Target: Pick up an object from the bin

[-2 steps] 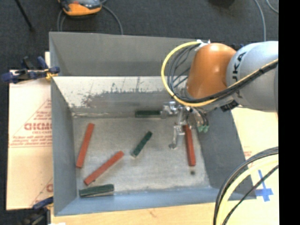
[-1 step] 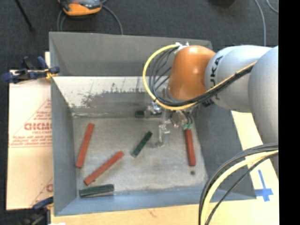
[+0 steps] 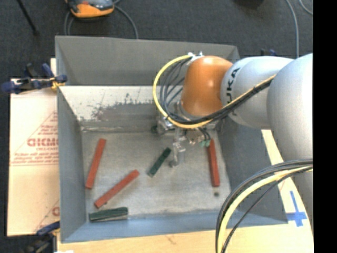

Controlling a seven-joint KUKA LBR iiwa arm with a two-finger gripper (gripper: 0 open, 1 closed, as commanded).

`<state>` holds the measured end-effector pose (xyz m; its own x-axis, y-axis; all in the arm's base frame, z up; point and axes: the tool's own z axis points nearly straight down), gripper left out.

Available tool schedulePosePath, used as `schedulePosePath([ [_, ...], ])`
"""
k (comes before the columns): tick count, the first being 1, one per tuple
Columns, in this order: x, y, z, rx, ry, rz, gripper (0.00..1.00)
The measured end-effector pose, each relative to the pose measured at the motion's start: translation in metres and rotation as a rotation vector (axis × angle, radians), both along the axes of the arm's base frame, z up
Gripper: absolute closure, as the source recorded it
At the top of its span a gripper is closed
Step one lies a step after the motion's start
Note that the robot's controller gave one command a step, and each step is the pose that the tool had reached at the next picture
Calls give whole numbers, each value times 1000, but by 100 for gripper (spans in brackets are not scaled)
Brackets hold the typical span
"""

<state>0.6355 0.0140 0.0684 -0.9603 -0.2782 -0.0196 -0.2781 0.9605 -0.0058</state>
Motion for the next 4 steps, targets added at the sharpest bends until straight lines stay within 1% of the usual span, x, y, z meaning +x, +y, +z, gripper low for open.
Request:
schedulePosePath([
  [1,-9,57,4,0,11,194,100],
  [2,-9,57,3,0,11,194,100],
  [3,-11,34,122,-2,16,212,100],
  [4,-11,34,122,-2,16,212,100],
])
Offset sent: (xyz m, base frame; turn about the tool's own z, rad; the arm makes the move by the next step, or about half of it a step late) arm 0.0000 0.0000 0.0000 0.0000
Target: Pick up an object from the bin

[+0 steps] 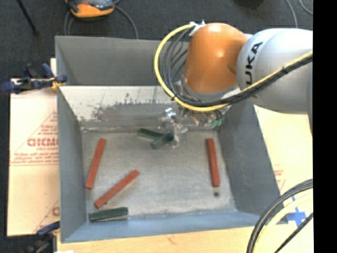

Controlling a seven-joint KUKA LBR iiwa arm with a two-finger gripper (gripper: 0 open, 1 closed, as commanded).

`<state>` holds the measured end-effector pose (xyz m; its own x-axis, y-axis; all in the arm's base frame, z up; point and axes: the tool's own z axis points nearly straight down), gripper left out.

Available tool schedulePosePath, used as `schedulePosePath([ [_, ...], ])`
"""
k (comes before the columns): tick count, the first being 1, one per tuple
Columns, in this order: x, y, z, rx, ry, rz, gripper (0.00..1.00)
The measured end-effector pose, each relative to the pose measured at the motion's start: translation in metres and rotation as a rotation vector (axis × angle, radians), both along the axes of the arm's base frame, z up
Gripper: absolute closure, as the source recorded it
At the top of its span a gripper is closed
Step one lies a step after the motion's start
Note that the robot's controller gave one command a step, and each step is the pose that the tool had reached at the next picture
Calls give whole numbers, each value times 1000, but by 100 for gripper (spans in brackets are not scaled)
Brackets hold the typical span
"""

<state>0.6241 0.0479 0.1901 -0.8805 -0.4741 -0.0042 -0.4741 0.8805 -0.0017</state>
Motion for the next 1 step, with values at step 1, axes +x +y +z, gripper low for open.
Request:
schedulePosePath([
  [1,-25,-6,52,-1,7,25,100],
])
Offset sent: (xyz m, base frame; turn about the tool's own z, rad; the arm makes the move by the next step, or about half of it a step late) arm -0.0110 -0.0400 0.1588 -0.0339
